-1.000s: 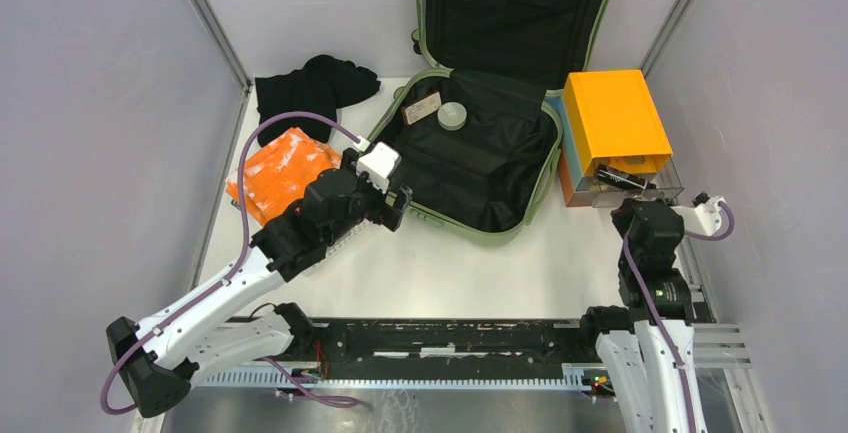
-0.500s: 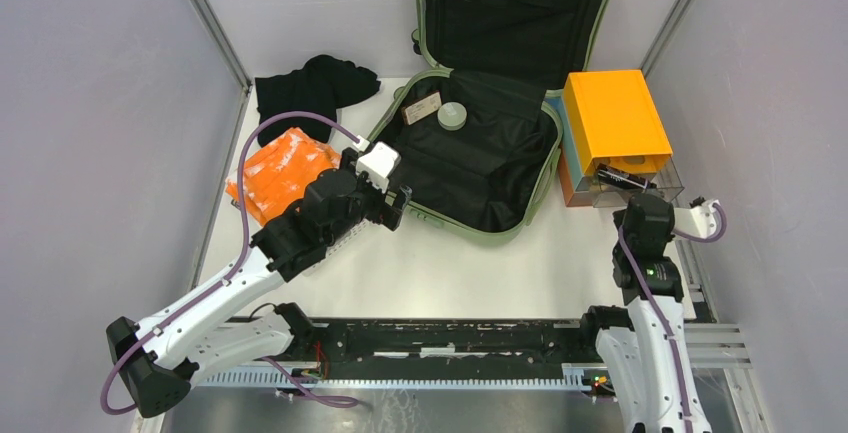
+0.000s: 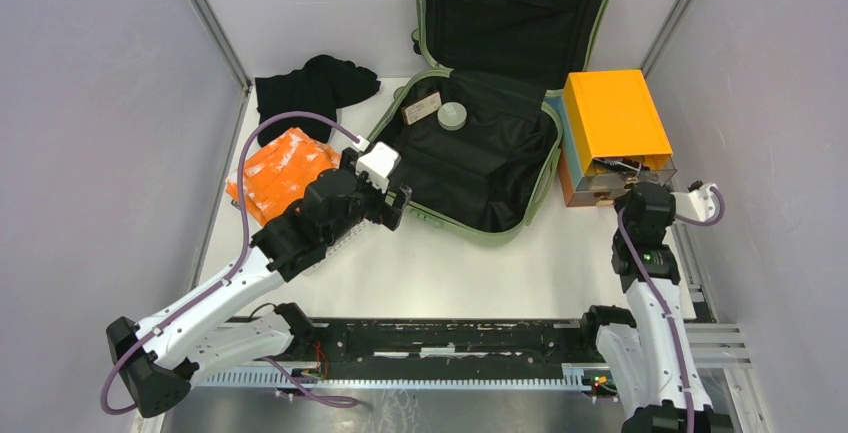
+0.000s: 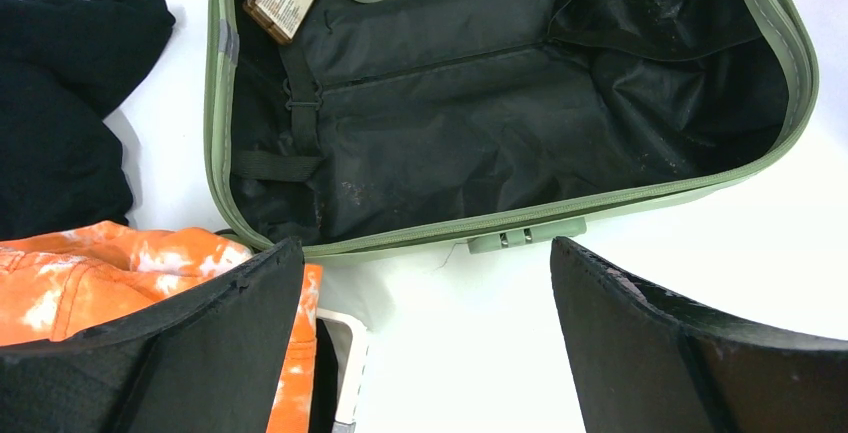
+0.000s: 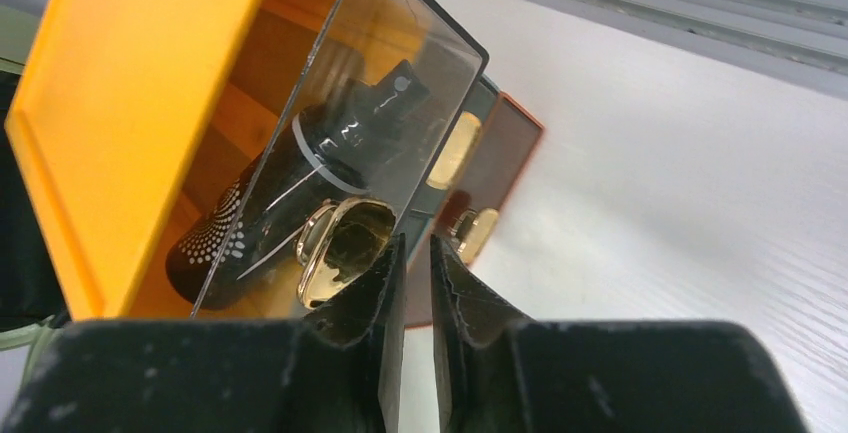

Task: Open, take out, and arrange the luggage
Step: Close the drawer of the storage box.

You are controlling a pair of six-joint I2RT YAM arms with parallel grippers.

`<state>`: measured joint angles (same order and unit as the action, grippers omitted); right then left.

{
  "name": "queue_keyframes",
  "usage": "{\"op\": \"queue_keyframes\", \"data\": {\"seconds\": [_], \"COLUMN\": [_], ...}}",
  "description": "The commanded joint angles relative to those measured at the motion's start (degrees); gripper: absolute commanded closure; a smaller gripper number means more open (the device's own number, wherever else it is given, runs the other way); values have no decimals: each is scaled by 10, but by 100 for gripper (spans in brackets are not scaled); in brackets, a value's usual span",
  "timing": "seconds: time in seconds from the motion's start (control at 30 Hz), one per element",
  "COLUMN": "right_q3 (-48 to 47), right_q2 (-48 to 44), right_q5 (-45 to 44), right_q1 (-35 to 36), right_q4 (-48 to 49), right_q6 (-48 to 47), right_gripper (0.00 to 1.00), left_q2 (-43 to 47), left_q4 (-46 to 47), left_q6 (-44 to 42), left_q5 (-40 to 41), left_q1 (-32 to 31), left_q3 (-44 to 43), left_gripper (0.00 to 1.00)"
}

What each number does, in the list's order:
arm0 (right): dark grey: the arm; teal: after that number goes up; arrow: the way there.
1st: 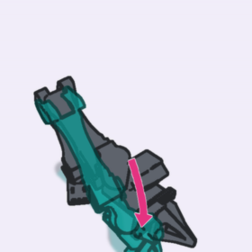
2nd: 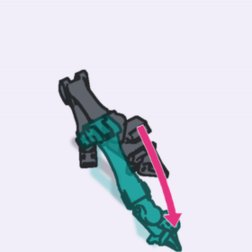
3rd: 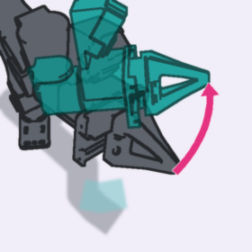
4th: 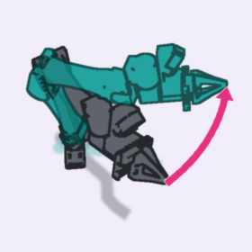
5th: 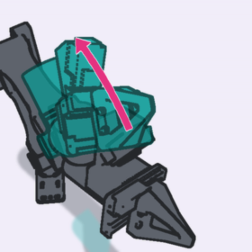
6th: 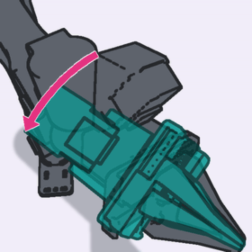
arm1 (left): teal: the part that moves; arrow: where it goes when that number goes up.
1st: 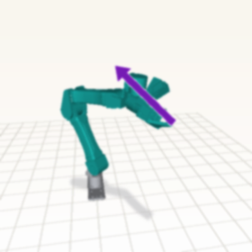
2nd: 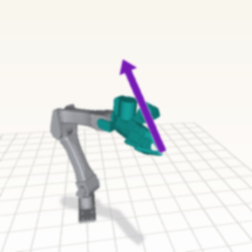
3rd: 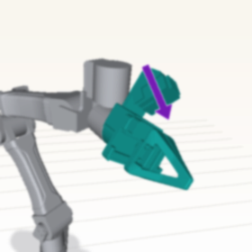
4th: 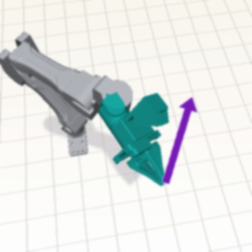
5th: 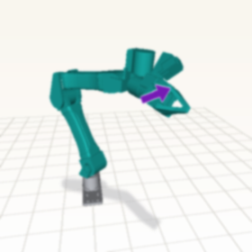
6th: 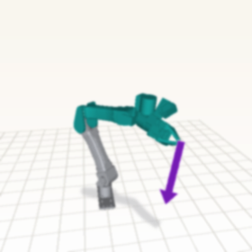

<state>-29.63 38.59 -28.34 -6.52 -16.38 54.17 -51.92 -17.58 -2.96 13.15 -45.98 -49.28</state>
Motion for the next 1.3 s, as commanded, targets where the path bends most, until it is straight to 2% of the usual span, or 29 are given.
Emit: {"op": "queue_keyframes", "data": {"seconds": [0.0, 0.23, 0.4, 0.5, 0.83, 1.0, 1.27], "right_q3": [-6, 8, 21, 29, 81, 126, 215], "right_q2": [22, 62, 74, 73, 4, -19, -33], "right_q5": [27, 72, 103, 128, 182, 231, 269], "right_q1": [-4, -13, -29, -46, -51, -51, -57], "right_q4": [113, 194, 237, 253, 251, 252, 325], "right_q6": [-22, -25, -38, -41, -67, -57, -4], "right_gripper": [79, 72, 62, 59, 57, 44, 41], "left_q2": [0, -7, -10, -13, -15, -17, -20], "left_q4": [15, 14, 15, 14, 15, 15, 15], "left_q6": [-24, -26, -27, -27, -27, -26, -25], "left_q5": [7, 16, 19, 19, 22, 17, 8], "left_q1": [3, 3, 3, 4, 4, 3, 4], "left_q3": [1, 3, 3, 4, 4, 4, 3], "left_gripper": [3, 3, 3, 3, 3, 3, 3]}}
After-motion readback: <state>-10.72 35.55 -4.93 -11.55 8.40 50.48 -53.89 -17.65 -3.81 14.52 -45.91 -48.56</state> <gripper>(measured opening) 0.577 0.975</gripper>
